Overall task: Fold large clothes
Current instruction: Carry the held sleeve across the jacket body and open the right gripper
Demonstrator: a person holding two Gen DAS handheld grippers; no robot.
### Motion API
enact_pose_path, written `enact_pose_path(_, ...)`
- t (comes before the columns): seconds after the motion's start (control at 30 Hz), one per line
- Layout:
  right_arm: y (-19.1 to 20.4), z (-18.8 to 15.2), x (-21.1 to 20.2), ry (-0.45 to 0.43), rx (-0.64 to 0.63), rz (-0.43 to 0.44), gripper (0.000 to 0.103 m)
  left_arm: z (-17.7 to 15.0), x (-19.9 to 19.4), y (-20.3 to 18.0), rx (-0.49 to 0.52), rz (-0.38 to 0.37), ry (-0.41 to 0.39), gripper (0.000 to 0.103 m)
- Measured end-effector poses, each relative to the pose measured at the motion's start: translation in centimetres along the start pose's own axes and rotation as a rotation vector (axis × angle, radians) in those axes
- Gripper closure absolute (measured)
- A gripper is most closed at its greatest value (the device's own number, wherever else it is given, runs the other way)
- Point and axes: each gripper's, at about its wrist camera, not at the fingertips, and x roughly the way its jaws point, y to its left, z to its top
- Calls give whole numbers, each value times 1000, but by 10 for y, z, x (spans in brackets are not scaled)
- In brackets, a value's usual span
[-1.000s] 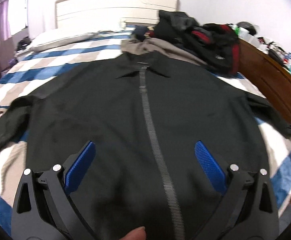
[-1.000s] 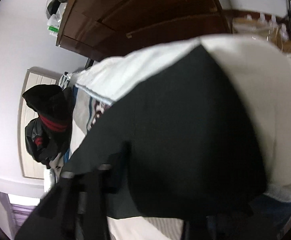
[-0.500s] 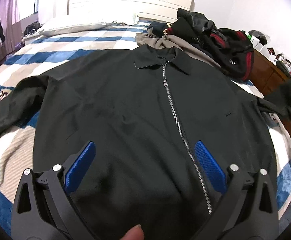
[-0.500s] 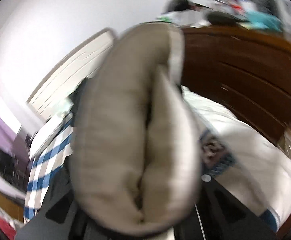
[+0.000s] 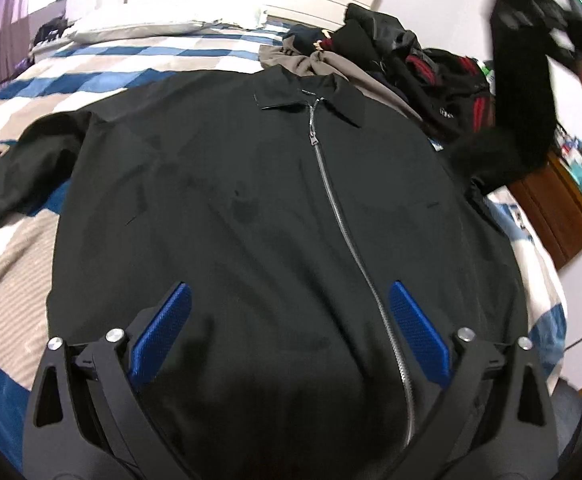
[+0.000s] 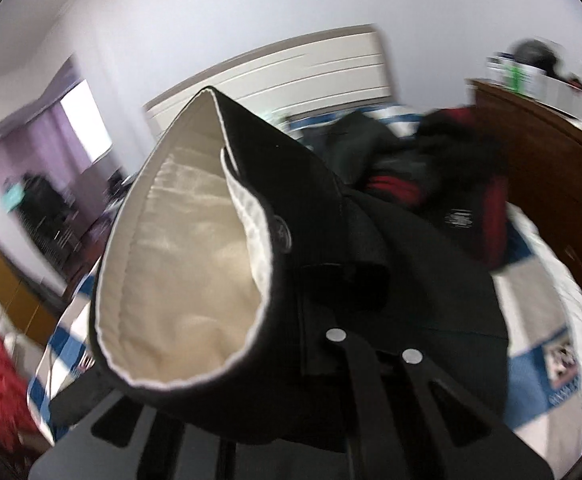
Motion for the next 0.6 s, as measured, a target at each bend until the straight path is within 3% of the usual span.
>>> enact_pose_path(0.13, 75, -12, 47, 88, -113, 93, 97, -9, 0, 0, 36, 25, 18, 45)
enact_pose_path(0.2, 121, -28, 77, 146, -180, 125, 97, -13, 4, 3, 45, 31, 45, 73)
enact_pose_path(0.23, 133, -33, 89, 165, -200, 134, 97, -14, 5, 5, 42, 28, 51, 100)
enact_pose_path(0.4, 198, -79, 166, 294, -295, 122, 97, -20, 5, 13, 34, -13, 69, 102)
enact_pose_path(0.6, 243, -123, 221, 368, -366, 51, 97, -34, 18, 25, 19, 19, 128, 103)
